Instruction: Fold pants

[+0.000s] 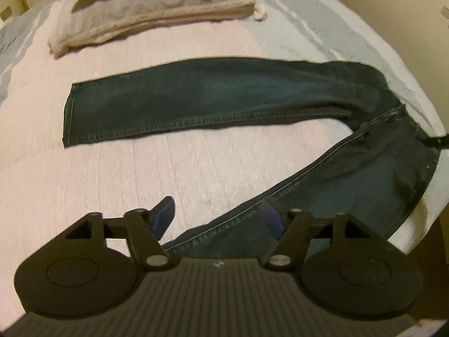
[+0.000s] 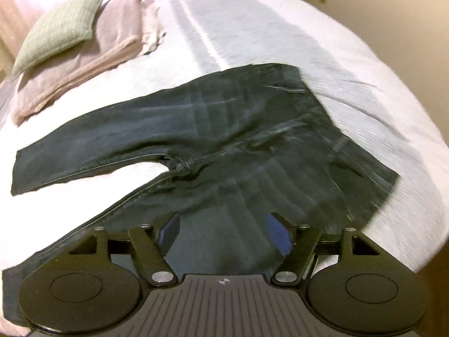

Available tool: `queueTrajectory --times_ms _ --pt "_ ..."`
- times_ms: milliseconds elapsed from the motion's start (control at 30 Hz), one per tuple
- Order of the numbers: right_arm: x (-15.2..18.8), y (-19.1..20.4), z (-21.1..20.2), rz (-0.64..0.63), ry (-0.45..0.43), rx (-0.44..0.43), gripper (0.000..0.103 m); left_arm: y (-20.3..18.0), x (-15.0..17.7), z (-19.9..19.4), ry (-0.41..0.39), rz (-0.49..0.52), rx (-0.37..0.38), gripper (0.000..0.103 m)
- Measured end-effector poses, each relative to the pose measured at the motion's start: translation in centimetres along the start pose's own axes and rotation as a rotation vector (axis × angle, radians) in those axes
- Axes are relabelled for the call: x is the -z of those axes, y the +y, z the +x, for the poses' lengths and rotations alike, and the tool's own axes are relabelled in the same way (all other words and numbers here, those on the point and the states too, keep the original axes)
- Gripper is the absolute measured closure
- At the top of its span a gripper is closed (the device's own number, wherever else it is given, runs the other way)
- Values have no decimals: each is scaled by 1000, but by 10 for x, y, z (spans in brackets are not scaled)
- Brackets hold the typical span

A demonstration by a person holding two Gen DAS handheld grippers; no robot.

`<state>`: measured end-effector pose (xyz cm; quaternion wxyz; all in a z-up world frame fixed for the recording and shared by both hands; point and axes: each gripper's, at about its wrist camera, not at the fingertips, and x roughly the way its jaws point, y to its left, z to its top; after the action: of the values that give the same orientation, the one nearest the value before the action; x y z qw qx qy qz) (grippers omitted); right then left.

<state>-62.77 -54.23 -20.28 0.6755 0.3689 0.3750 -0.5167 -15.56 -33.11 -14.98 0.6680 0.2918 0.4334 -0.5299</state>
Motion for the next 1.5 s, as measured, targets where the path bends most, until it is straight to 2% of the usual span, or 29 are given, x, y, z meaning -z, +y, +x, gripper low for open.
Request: queueTrajectory --times_ms 67,200,300,433,633,767,867,967,1200,1500 --pt "8 4 -20 12 -5 2 35 1 -1 -7 -8 0 7 32" --pt "18 12 -50 -1 -2 8 35 -2 -1 -24 -34 9 9 15" --pt "17 14 -61 -28 5 13 35 -7 0 -37 -55 10 9 10" --pt "12 13 -68 -111 17 2 34 -17 1 -56 -78 -18 -30 3" --pt "-1 -10 -66 -233 50 -58 34 -42 11 -81 -108 -93 -92 2" --pt "-4 -27 -64 -301 76 -103 34 -69 29 -96 -107 -175 -134 1" --pt "0 -34 -64 -335 102 -121 34 -88 48 -99 -78 -214 -172 1" --pt "7 -37 -65 -353 117 -134 34 -106 65 -102 -50 -246 -172 1" --pt "19 -35 -68 -338 123 -144 34 -129 88 -98 15 -228 -155 1" --pt "32 -34 -69 -345 137 -132 34 -146 97 -97 31 -199 -153 1"
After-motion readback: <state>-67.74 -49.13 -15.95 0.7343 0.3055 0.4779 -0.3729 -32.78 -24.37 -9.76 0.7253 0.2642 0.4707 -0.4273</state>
